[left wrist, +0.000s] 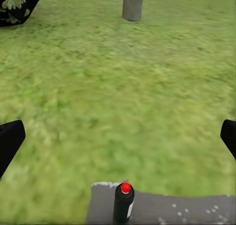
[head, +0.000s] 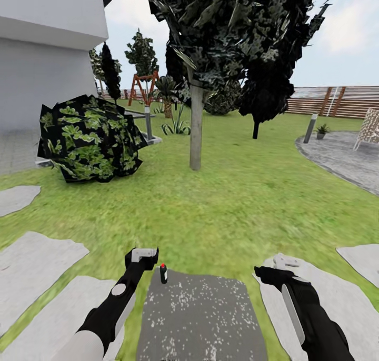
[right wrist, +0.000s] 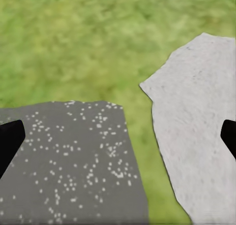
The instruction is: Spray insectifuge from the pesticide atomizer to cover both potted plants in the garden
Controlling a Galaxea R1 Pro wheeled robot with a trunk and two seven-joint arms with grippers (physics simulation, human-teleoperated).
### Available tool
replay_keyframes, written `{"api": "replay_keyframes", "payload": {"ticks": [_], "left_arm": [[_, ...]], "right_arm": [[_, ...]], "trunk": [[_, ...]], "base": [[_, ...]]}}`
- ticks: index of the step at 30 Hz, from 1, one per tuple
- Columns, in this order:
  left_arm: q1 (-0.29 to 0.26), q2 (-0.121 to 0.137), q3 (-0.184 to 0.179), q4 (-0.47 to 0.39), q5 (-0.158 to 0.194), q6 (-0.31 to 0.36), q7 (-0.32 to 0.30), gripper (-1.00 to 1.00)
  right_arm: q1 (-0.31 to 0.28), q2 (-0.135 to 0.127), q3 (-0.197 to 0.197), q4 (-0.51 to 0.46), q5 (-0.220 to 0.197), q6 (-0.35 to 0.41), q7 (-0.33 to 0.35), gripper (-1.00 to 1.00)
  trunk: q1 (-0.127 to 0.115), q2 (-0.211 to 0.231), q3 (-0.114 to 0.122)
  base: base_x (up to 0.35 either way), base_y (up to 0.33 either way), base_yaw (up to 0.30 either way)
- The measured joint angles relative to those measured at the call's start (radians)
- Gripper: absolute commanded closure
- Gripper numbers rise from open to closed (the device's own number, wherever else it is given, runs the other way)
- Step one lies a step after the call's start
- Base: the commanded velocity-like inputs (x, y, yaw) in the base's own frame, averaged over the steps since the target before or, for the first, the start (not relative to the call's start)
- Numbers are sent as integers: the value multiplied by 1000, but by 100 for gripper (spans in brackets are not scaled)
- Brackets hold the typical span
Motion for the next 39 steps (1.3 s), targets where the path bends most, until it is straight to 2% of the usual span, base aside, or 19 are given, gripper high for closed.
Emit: {"api": "replay_keyframes", "payload": {"ticks": [29, 39], "left_arm": [[0, 0, -7, -1, -1, -1, 0, -100], [0, 0, -21, -1, -1, -1, 0, -100]], "right_arm": [[0, 0, 0, 0, 0, 0, 0, -100], [0, 0, -1, 0, -1, 0, 0, -100]], "trunk": [[13, -7, -159], [13, -7, -171]], "base": [[0, 0, 0], [11, -1, 0]]}}
